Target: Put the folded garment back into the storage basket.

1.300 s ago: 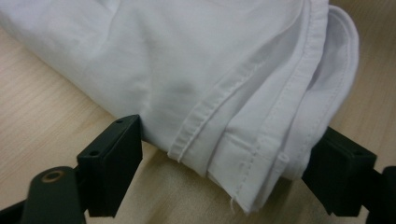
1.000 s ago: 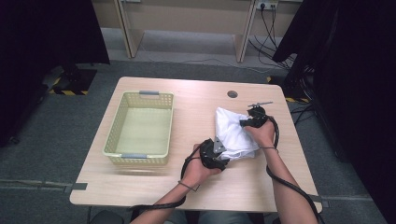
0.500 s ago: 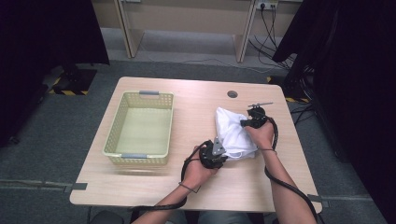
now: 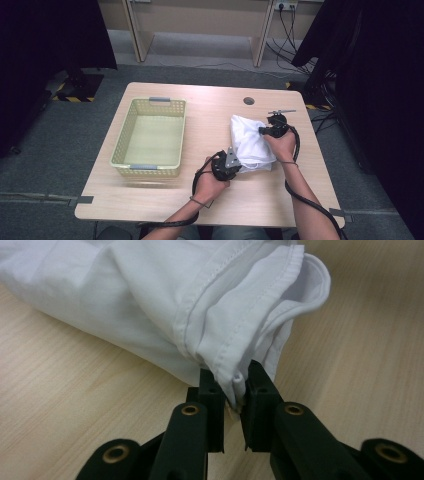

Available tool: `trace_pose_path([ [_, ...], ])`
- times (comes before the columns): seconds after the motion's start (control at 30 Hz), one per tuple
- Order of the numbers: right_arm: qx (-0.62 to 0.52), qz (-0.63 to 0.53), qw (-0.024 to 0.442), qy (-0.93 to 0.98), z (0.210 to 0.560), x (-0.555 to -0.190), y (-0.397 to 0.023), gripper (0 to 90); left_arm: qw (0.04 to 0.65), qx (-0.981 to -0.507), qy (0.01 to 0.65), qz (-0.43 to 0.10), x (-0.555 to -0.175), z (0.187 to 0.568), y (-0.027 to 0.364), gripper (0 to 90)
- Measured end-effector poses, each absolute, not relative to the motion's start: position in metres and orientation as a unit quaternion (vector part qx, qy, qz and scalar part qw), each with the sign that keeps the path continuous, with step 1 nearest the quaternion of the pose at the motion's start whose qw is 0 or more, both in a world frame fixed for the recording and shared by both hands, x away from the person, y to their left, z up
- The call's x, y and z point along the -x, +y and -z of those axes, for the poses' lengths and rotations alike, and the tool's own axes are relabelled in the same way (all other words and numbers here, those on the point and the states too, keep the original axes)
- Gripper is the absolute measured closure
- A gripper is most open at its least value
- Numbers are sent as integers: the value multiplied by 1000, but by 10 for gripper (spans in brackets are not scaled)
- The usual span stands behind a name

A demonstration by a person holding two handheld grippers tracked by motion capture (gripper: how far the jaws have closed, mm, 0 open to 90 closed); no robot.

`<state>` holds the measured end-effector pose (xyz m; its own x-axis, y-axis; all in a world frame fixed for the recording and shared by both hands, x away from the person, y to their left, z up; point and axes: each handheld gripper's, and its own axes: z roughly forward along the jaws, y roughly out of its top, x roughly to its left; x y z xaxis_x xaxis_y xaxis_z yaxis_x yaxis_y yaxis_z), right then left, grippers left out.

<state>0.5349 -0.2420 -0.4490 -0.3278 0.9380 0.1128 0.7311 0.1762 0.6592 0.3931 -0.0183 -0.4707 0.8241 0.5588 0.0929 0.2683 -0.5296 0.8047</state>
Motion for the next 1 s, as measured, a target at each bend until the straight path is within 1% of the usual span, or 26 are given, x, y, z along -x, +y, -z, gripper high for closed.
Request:
trace_pose_path([
  [0.43, -549, -343, 166, 744, 435, -526, -240, 813, 429, -850, 242, -186, -387, 462, -8, 820],
  [0.67, -538, -353, 168, 747, 423, -523, -234, 813, 437, -843, 249, -189, -382, 452, 2, 818],
  [1.0, -527, -361, 165, 751, 415, -523, -222, 812, 444, -837, 257, -191, -378, 443, 14, 818],
])
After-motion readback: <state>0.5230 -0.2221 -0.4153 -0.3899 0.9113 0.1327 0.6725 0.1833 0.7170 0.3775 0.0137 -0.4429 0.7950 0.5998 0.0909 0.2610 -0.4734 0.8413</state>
